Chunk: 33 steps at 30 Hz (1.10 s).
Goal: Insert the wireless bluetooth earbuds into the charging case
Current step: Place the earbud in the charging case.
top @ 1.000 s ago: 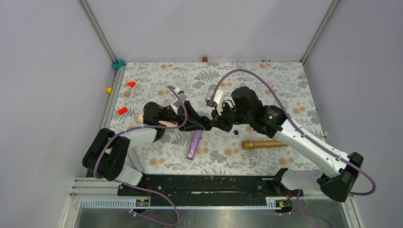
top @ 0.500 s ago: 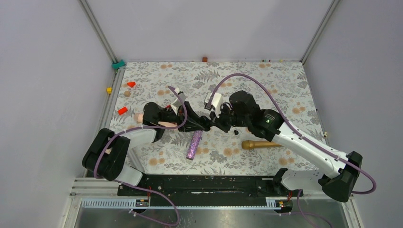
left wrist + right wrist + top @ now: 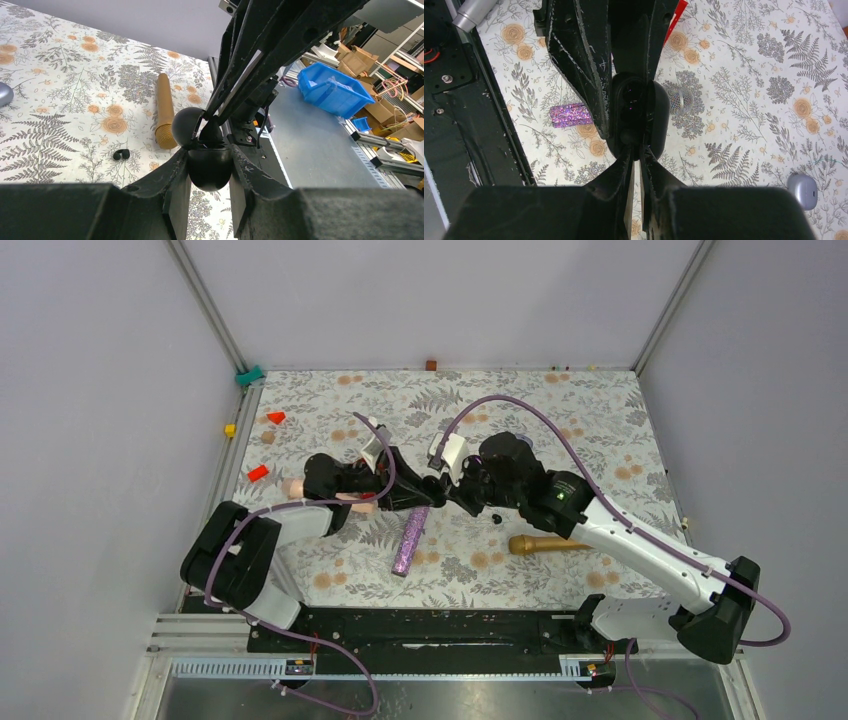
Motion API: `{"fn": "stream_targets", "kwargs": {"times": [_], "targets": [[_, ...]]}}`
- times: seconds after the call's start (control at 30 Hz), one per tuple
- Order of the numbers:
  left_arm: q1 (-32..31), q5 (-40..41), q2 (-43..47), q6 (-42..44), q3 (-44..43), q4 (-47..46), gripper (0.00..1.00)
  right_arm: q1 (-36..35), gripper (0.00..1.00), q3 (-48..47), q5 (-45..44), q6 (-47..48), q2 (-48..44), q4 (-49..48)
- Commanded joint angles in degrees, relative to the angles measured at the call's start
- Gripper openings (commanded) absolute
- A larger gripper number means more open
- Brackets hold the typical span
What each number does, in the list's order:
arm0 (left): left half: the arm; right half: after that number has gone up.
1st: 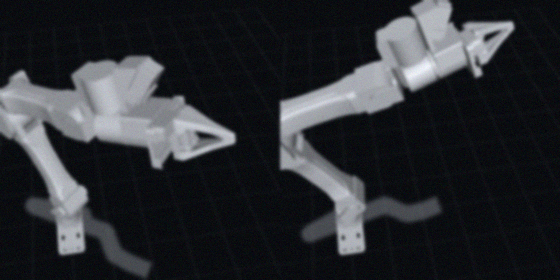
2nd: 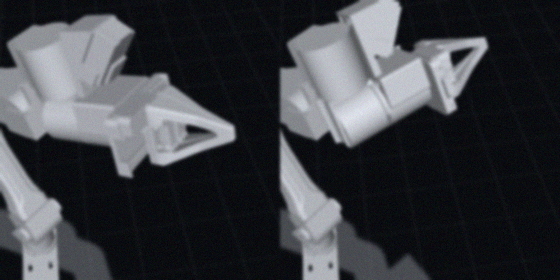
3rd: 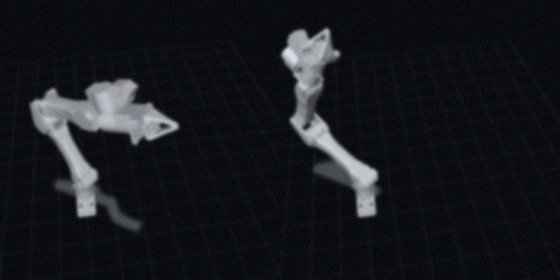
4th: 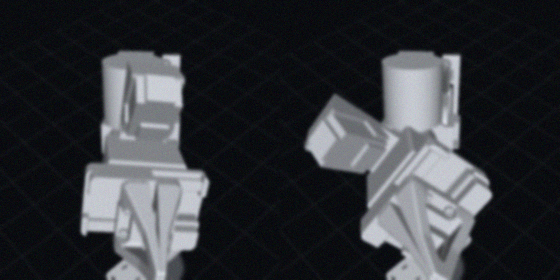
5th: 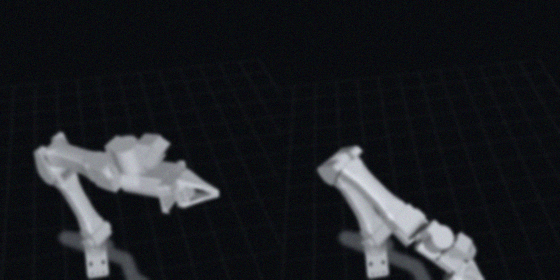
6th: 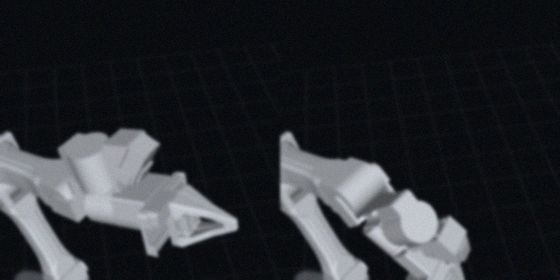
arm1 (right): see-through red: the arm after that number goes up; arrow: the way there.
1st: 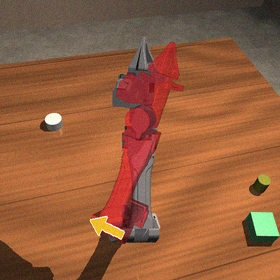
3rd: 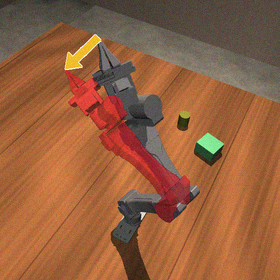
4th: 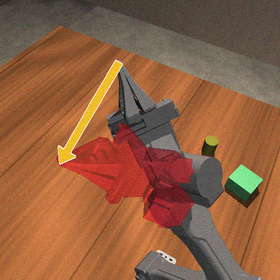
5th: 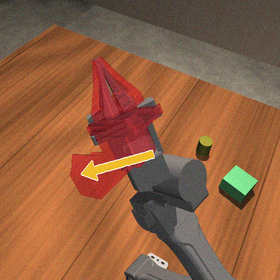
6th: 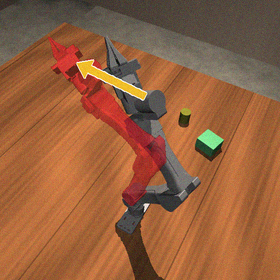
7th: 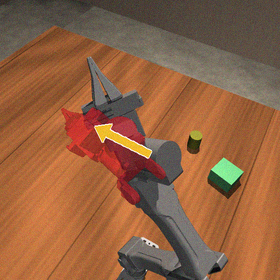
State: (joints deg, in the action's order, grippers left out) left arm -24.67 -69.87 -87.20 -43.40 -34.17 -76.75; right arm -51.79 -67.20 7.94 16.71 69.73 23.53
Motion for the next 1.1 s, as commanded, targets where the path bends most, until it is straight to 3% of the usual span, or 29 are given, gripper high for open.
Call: {"fn": "stream_targets", "kwargs": {"times": [0.0, 0.3, 0.57, 0.77, 0.97, 1.07], "targets": [[0.2, 2.4, -0.8, -1.1, -2.5, -5.3, 0.15, -0.7, 0.07, -1.1, -2.1, 0.5, -0.8, 0.1], [0.1, 1.6, -0.9, -1.3, -2.6, -5.9, 0.16, -0.4, 0.08, -1.1, 0.8, -0.1, -0.6, 1.0], [0.3, 1.3, 0.4, -0.9, -2.3, -5.9, 0.21, -0.4, 0.36, -2.1, 2.1, -0.1, 0.9, 2.2], [0.3, 0.9, 0.3, -0.6, -2.1, -6.0, 0.25, 0.2, 0.48, -3.3, 0.5, 0.3, -1.9, 2.9], [0.2, -1.9, 1.0, 0.1, -2.2, -6.5, 0.29, 4.6, 0.64, -3.9, 4.1, -0.5, -6.1, 3.4], [0.2, -3.6, 2.3, 0.8, -2.2, -6.6, 0.3, 8.3, 0.78, -2.8, 5.7, 0.1, -8.8, 2.9]]}}
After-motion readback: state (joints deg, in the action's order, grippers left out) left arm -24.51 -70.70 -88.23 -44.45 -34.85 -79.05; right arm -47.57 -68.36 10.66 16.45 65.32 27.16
